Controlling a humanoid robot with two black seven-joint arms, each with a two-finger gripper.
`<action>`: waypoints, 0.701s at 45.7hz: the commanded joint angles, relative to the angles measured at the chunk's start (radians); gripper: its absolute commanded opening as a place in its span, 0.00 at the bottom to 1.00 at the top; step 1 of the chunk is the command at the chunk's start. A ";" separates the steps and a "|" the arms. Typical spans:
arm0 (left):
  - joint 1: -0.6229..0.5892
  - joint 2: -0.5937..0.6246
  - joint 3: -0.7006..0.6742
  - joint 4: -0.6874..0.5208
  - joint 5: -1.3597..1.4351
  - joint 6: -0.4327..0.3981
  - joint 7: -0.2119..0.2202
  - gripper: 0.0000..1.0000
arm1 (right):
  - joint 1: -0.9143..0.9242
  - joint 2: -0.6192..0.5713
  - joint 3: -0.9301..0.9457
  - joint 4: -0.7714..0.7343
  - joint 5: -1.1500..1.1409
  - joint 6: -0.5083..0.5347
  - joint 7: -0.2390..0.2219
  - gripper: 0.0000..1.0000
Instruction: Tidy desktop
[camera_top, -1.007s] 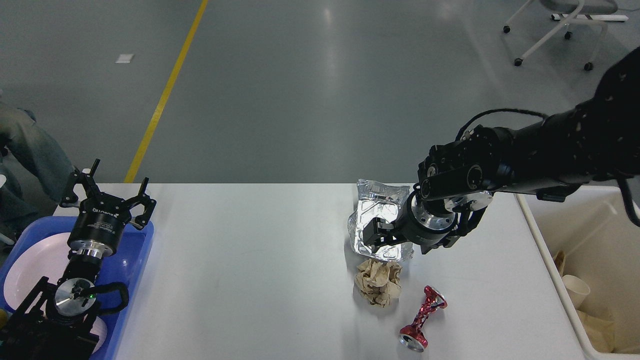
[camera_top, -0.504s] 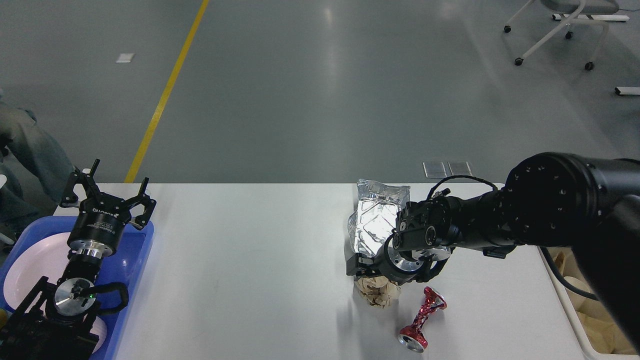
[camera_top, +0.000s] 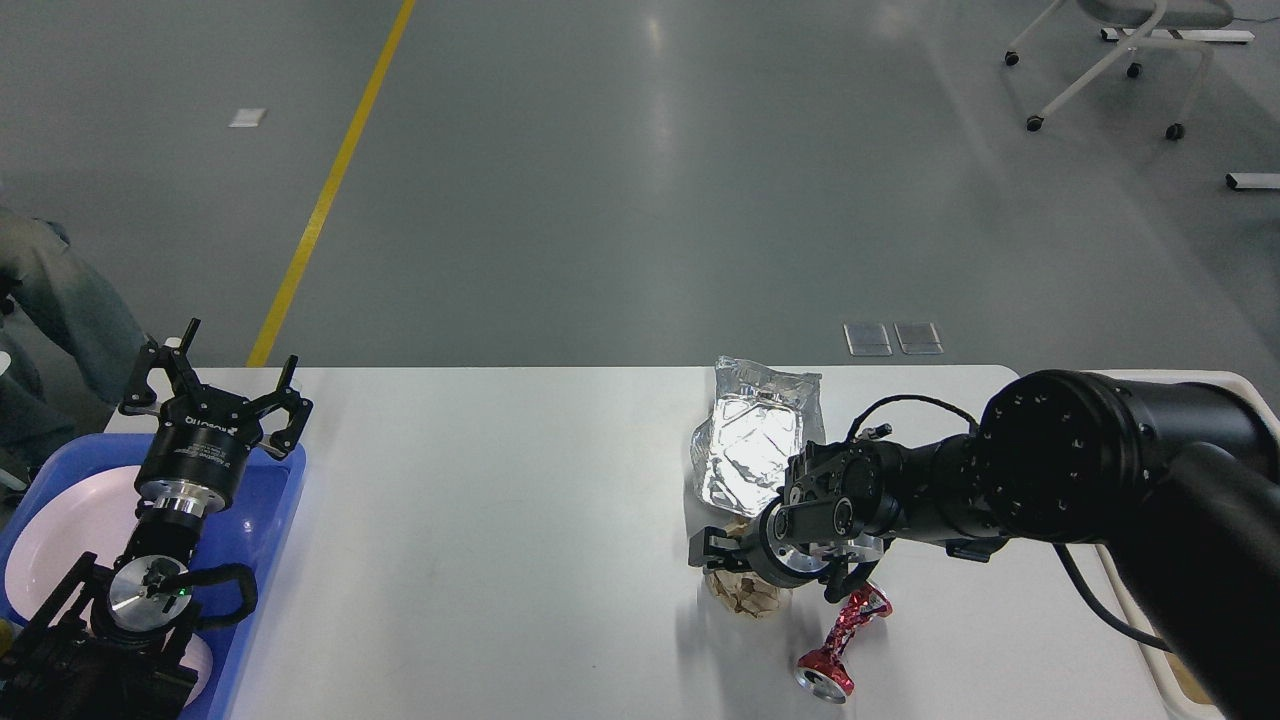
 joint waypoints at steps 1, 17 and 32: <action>0.000 0.000 0.000 0.000 0.000 0.000 0.000 0.96 | -0.014 -0.007 0.001 0.003 0.010 -0.004 0.000 0.06; 0.000 0.000 0.000 0.000 0.000 0.000 0.000 0.96 | -0.002 -0.014 0.003 0.008 0.041 -0.007 0.001 0.00; 0.000 0.000 0.000 0.000 0.000 0.000 0.000 0.96 | 0.061 -0.047 0.003 0.102 0.047 0.014 0.009 0.00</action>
